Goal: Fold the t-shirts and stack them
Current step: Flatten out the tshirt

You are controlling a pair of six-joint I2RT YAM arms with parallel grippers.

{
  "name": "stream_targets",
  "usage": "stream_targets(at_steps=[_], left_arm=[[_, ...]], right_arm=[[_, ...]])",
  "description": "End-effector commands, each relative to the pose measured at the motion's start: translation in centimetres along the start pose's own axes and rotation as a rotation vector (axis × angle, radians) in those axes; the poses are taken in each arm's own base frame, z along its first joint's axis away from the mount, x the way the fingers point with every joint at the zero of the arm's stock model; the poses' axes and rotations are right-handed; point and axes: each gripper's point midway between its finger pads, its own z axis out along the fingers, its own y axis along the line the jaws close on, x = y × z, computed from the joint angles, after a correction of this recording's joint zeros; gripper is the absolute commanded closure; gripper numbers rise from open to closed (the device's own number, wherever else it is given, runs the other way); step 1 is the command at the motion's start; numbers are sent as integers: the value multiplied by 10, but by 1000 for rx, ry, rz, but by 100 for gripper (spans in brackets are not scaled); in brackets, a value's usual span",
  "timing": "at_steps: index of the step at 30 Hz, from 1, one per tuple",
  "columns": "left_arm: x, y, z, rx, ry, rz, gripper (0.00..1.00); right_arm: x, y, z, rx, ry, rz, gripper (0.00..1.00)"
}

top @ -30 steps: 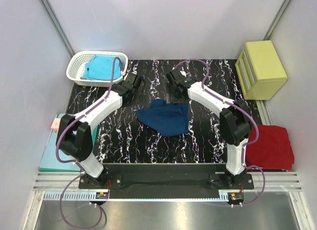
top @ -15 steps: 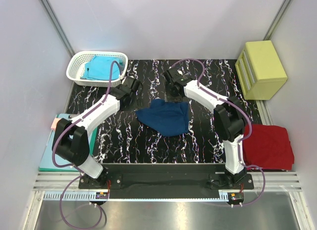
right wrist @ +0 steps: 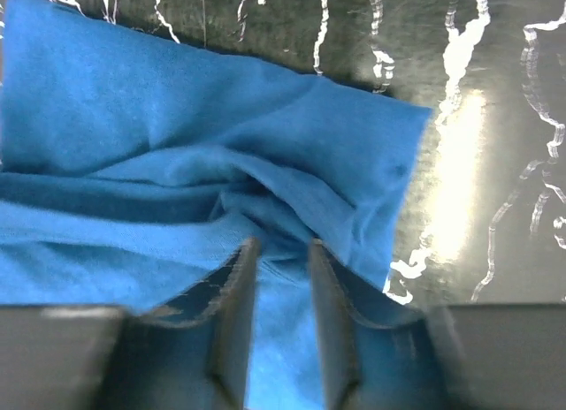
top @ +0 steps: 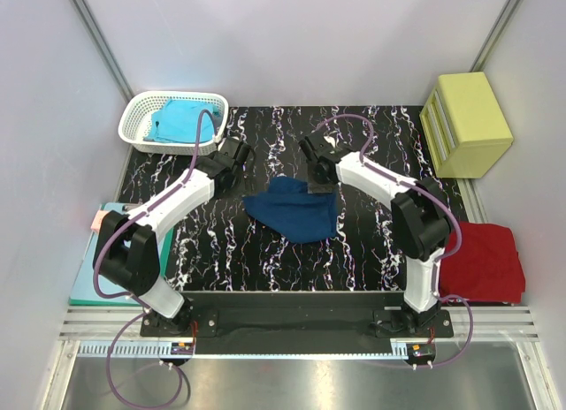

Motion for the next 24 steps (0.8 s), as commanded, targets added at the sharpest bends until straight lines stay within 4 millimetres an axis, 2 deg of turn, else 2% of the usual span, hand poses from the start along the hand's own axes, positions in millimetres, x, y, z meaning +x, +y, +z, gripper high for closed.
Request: stream_targets(at_steps=[1,3,4,7,13,17,18,20,21,23,24], left_arm=[[-5,-8,-2,36,-17,-26,16],[-4,-10,-1,41,-9,-24,16],[-5,-10,-1,45,-10,-25,16],[-4,-11,-2,50,-9,-27,17],[-2,-7,-3,42,-10,-23,17],[3,-6,-2,39,0,-27,17],[4,-6,-2,41,2,-30,17],[6,-5,-2,40,8,-31,17],[6,-6,-2,42,8,-33,17],[7,-6,0,41,12,-32,17],[7,-7,1,39,15,-33,17]], right_arm=[[-19,-9,-27,10,-98,19,82],[-15,-7,-24,1,-81,22,98],[-10,-5,-25,-14,-63,23,100],[-3,0,-30,-42,-60,21,100],[18,25,-52,-75,-77,-72,100],[47,33,-65,-102,-35,-72,100],[60,36,-72,-114,-25,-89,100],[71,39,-88,-142,-34,-90,100],[86,40,-91,-145,-13,-113,100],[89,37,-101,-138,-39,-86,100],[85,26,-102,-85,-63,-75,85]])
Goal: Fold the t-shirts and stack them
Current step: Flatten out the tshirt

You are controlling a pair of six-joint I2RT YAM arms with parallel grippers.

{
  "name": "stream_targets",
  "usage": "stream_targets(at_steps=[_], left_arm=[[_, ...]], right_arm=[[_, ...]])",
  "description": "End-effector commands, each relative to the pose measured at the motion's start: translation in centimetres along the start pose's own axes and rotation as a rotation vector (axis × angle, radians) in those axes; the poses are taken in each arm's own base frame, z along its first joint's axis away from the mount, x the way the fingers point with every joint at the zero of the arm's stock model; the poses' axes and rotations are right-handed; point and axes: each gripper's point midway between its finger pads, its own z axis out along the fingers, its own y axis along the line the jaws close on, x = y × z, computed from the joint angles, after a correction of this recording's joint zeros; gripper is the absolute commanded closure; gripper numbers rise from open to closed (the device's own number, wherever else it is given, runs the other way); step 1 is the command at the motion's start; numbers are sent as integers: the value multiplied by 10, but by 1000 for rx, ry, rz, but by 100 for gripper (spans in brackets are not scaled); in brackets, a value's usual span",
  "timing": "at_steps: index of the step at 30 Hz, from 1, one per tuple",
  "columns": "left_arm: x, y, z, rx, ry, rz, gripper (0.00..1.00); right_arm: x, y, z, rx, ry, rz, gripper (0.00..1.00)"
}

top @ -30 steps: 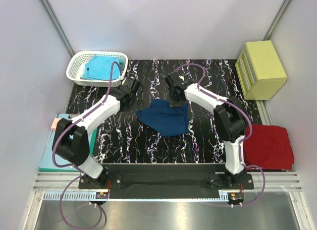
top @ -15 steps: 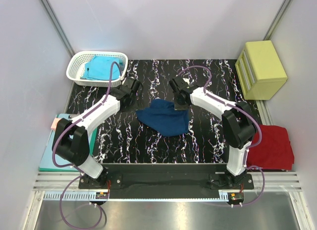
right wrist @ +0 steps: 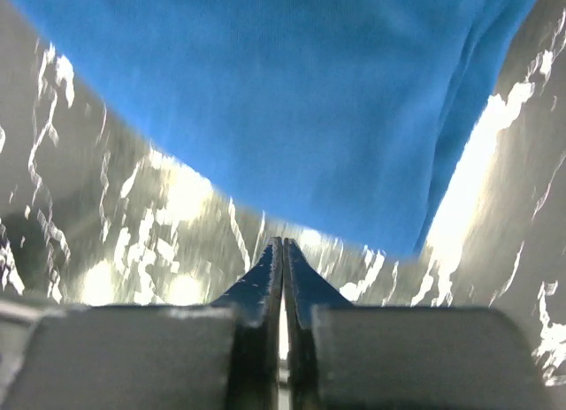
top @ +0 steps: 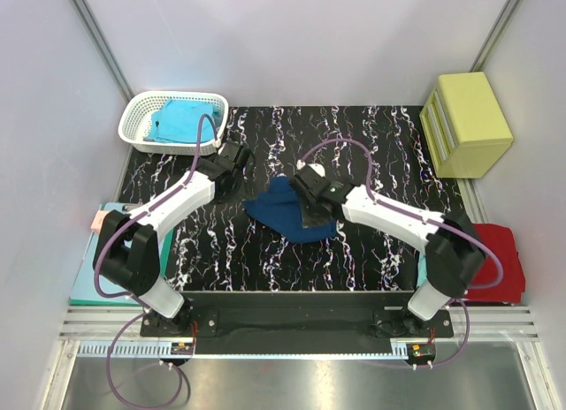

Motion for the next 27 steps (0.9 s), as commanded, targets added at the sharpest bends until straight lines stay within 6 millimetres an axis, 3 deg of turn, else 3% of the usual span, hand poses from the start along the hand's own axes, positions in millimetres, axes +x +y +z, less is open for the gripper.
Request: stream_targets(at_steps=[1,3,6,9,14,23,26,27], left_arm=[[-7,-9,-3,39,-22,-27,17],[-8,-12,-1,44,-16,-31,17],[-12,-18,-4,65,-18,-36,18],[-15,-18,-9,77,-28,-38,18],[-11,-12,-15,69,-34,-19,18],[-2,-3,-22,66,-30,-2,18],[2,-2,-22,66,-24,1,18],[2,-1,-21,65,-23,3,18]], right_arm=[[-7,-15,-29,71,-93,53,67],[-30,-38,-28,144,-126,95,45],[-57,-58,-13,139,-102,169,37],[-81,-62,-2,148,-130,168,33],[-105,-63,26,144,-128,177,36],[-97,-55,68,140,-61,176,43],[-95,-54,72,137,-53,180,52],[-95,-54,73,136,-51,180,59]])
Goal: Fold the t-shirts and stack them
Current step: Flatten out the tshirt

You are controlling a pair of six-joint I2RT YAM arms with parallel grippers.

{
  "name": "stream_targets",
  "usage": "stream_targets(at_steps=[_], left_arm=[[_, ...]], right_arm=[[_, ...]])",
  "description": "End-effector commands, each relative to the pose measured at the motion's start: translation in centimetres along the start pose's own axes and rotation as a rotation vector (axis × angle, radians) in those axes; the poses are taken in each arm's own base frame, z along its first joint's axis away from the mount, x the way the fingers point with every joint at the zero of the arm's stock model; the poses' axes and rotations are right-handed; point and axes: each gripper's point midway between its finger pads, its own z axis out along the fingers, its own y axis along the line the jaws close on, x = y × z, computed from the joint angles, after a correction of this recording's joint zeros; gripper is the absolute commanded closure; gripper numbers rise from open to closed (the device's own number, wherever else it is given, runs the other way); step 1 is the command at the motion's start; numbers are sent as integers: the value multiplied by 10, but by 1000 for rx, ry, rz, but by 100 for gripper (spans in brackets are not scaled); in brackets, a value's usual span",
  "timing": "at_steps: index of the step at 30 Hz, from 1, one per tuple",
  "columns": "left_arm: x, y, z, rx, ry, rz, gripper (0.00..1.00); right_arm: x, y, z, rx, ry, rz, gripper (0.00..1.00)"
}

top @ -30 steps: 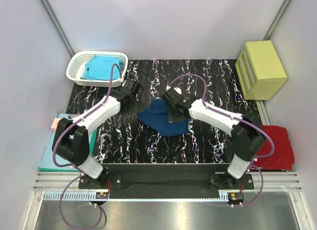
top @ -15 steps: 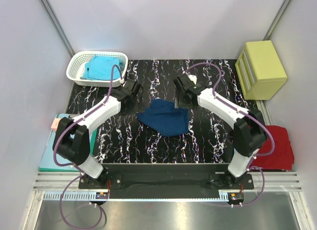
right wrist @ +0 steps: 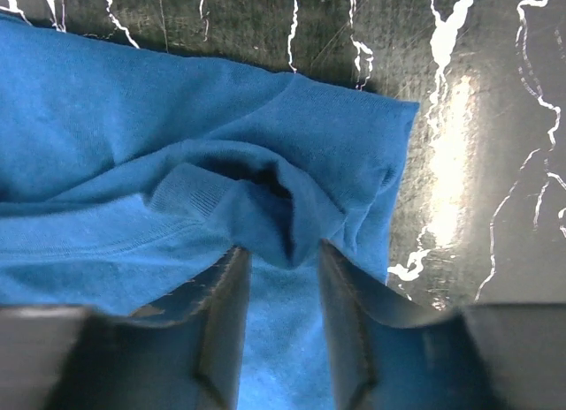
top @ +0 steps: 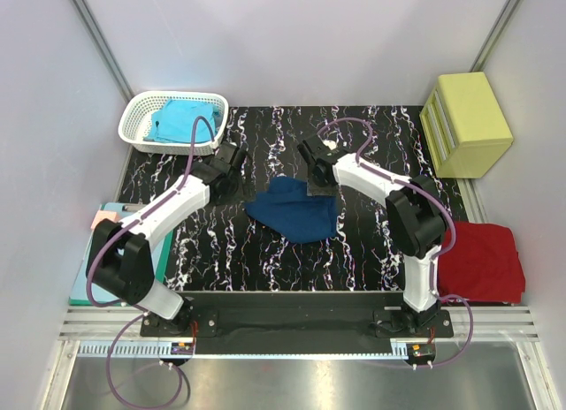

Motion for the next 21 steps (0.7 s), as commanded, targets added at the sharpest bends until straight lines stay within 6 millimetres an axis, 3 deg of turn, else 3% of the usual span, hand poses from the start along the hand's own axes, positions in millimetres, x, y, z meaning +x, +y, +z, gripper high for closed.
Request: stream_targets(at_steps=[1,6,7,8,12,13,17,21], left_arm=[[2,-1,-5,24,-9,11,18],[3,-1,-5,25,-4,6,18],[3,-1,-5,28,-6,2,18],[3,-1,-5,27,-7,1,18],[0,0,-9,26,-22,-10,18],[-2,0,-10,22,-31,-16,18],[-10,3,-18,13,-70,-34,18],[-20,3,-29,14,-104,-52,18]], right_arm=[[-20,14,-8,-48,-50,9,62],[-15,11,-9,-54,-50,13,83],[-14,11,-12,-61,-53,11,95],[-12,14,-16,-78,-50,11,100],[1,38,-48,-141,-101,-65,100],[14,58,-63,-179,-116,-123,100],[49,103,-98,-290,-117,-232,100],[70,134,-124,-394,-104,-281,100]])
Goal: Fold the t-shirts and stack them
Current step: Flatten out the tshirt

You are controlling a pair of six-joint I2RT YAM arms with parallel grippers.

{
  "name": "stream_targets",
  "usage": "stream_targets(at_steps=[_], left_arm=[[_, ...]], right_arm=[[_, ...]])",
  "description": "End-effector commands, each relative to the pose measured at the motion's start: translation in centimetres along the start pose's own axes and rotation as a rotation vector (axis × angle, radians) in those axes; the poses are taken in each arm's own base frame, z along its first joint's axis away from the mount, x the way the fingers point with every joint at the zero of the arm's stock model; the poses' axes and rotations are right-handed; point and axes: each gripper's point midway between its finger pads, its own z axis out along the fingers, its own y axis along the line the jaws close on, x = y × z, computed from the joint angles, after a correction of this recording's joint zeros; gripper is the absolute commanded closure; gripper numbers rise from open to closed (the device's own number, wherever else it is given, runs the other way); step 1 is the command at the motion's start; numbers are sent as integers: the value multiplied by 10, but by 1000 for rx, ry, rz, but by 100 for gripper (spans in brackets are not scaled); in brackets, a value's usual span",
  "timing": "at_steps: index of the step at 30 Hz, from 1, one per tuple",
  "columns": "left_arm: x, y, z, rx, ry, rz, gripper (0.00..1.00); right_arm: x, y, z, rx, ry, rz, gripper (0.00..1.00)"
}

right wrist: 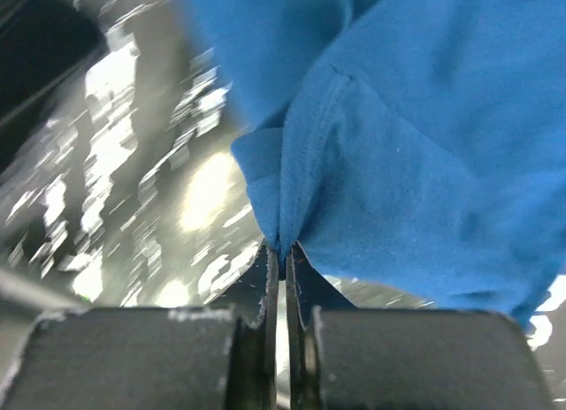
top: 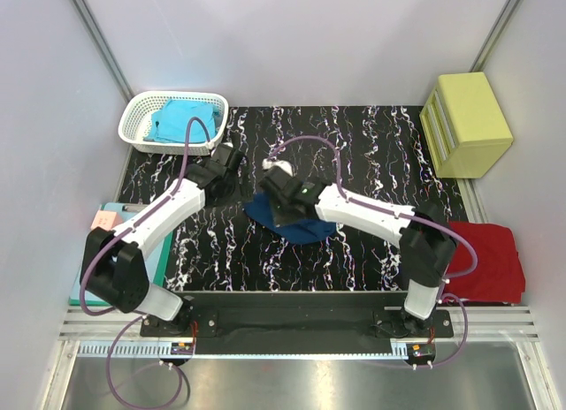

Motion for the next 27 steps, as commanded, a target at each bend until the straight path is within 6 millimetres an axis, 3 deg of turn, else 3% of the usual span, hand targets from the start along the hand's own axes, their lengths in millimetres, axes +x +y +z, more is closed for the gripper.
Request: stream_targets(at_steps=[1,6,10,17,22,25,26,27], left_arm=[[-26,-2,-23,17,-98,-46,18],[-35,1,-33,1,-125,-64,17],[-34,2,-32,-1,-118,-79,17],[-26,0,-29,7,-90,-96,17],[-21,0,-24,6,-69,-97,18],[-19,-1,-24,11,-64,-97,18],[-18,0,-24,9,-64,-95,18],[-18,1,-24,7,-66,-95,18]], right_arm=[[-8,47,-34,-154,-43,-41,100],[21,75,-44,-247,31,-138,100],[54,82,-42,-316,141,-177,100],[91,103,-54,-480,291,-251,100],[116,103,-54,-488,414,-317,100],[107,98,-54,-429,366,-308,64],[97,95,-59,-407,318,-304,48],[83,86,-56,-339,248,-307,38]])
